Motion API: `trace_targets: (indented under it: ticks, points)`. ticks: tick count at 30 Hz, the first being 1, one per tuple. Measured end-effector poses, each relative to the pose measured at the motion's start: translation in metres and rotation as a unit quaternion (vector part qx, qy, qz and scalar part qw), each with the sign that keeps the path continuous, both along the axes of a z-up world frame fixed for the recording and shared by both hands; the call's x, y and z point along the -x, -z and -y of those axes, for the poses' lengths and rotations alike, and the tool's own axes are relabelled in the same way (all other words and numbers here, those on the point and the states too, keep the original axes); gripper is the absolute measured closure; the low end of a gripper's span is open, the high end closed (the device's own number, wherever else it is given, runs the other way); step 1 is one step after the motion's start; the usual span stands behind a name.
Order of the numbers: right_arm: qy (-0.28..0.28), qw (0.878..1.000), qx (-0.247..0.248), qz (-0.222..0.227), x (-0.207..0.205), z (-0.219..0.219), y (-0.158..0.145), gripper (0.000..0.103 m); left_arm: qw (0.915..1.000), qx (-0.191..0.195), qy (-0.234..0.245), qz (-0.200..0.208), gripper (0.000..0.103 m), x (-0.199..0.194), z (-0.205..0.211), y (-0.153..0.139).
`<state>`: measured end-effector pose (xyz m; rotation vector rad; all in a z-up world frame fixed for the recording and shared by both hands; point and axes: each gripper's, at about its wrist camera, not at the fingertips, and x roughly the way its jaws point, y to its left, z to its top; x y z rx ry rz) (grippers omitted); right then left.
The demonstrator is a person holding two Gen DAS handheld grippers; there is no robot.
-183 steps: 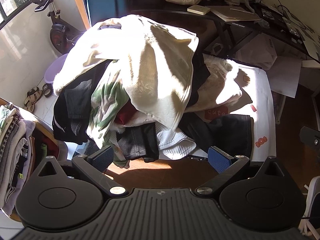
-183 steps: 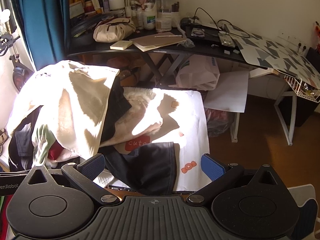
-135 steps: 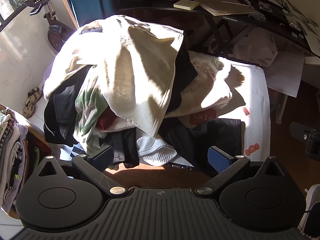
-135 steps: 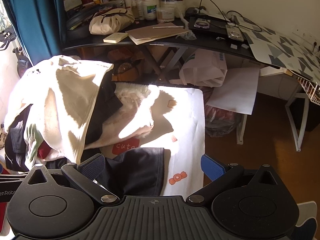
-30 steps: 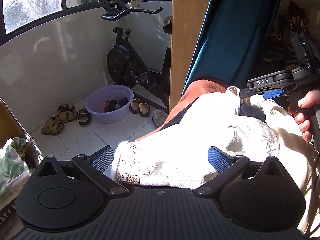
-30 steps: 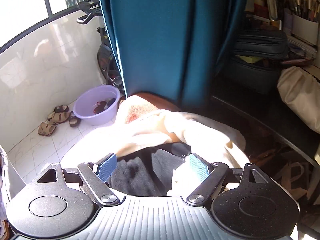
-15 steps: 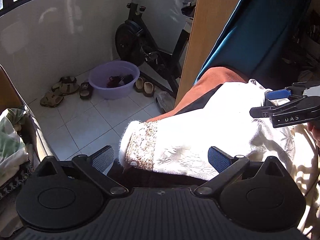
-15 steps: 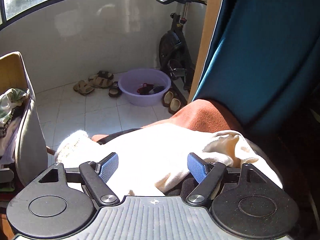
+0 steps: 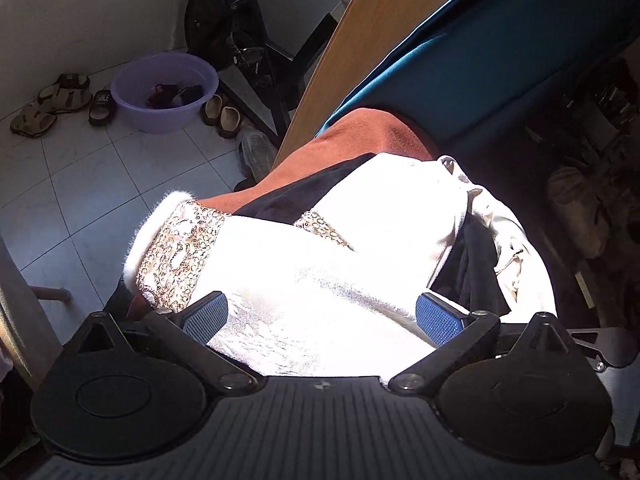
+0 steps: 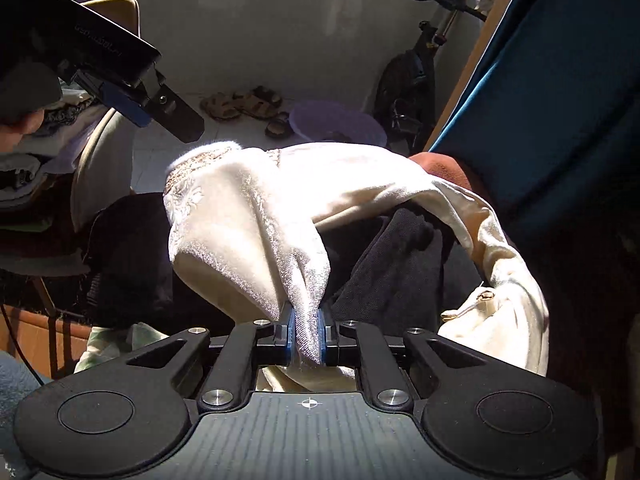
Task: Fold clothes
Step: 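Close the right gripper on the cream robe fabric and lift it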
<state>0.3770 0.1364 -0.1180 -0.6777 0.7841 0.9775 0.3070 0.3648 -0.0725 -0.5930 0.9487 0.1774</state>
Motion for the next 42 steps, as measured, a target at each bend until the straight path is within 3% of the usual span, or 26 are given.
trace_targets:
  ticks: [5, 12, 13, 14, 16, 19, 20, 25, 28, 31, 34, 38, 40, 42]
  points:
    - [0.005, 1.0, -0.024, -0.017, 0.021, 0.029, -0.002, 0.093, 0.996, 0.07, 0.008, -0.055, 0.001, -0.019, 0.026, 0.031]
    - [-0.006, 0.999, -0.033, -0.028, 0.032, 0.052, -0.005, 0.093, 0.9899, 0.103, 0.002, -0.097, 0.002, -0.032, 0.052, 0.055]
    - [-0.008, 0.999, -0.033, -0.03, 0.033, 0.054, -0.005, 0.093, 0.9892, 0.099, 0.003, -0.108, 0.016, -0.034, 0.053, 0.058]
    - [-0.007, 0.999, -0.033, -0.031, 0.033, 0.055, -0.005, 0.093, 0.9883, 0.091, 0.004, -0.122, 0.038, -0.036, 0.054, 0.061]
    - [-0.003, 0.999, -0.034, -0.033, 0.032, 0.056, -0.005, 0.089, 0.9857, 0.08, 0.002, -0.148, 0.059, -0.038, 0.053, 0.066]
    - [0.013, 0.996, -0.059, -0.064, 0.022, 0.059, -0.013, 0.079, 0.9842, 0.088, -0.018, -0.153, 0.085, -0.027, 0.039, 0.067]
    - [0.019, 0.995, -0.07, -0.074, 0.017, 0.06, -0.017, 0.073, 0.9846, 0.083, -0.021, -0.153, 0.087, -0.021, 0.034, 0.067]
    - [0.059, 0.982, -0.125, -0.125, -0.02, 0.062, -0.038, 0.059, 0.986, 0.081, -0.016, -0.145, 0.09, 0.012, 0.023, 0.069]
    - [0.106, 0.968, -0.164, -0.158, -0.054, 0.055, -0.041, 0.058, 0.9894, 0.069, 0.004, -0.128, 0.09, 0.027, 0.032, 0.063]
    - [0.163, 0.958, -0.185, -0.15, -0.087, 0.034, -0.036, 0.055, 0.9921, 0.053, 0.03, -0.11, 0.09, 0.036, 0.046, 0.055]
    - [0.22, 0.944, -0.204, -0.139, -0.119, 0.012, -0.031, 0.042, 0.9935, 0.034, 0.057, -0.092, 0.09, 0.04, 0.055, 0.046]
    - [0.272, 0.935, -0.19, -0.121, -0.157, -0.022, -0.013, 0.042, 0.9953, 0.021, 0.071, -0.062, 0.09, 0.045, 0.058, 0.035]
    - [0.302, 0.927, -0.167, -0.146, -0.174, -0.037, 0.002, 0.041, 0.9965, 0.023, 0.065, -0.048, 0.09, 0.046, 0.054, 0.028]
    - [0.329, 0.919, -0.149, -0.161, -0.182, -0.045, 0.014, 0.058, 0.9976, 0.027, 0.055, -0.034, 0.091, 0.047, 0.051, 0.017]
